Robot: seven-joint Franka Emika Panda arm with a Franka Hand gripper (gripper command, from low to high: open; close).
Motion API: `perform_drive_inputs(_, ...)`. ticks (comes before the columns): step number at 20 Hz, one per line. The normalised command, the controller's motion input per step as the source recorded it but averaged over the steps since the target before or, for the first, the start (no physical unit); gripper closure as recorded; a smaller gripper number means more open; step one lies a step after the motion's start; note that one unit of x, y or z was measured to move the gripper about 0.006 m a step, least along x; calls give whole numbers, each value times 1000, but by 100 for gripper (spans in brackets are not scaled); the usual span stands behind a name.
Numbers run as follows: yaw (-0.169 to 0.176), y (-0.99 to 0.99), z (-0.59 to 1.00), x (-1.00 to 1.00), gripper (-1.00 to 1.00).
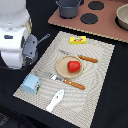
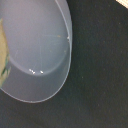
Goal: Interact with the objects in diverse but meaningful ways.
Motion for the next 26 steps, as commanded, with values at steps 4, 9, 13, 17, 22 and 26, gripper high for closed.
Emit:
perform_drive_inputs(4, 103, 379, -423, -484, -100)
perform_drive_inputs(9, 88, 237, -415, -301, -100)
perform_drive_inputs(13, 49, 9, -388, -96, -100)
perform_drive_inputs(17, 24, -58, -239, 0, -100)
perform_drive_inputs(22, 35, -6, -215, -2, -100)
perform_drive_inputs(26, 29, 0, -186, -9, -100)
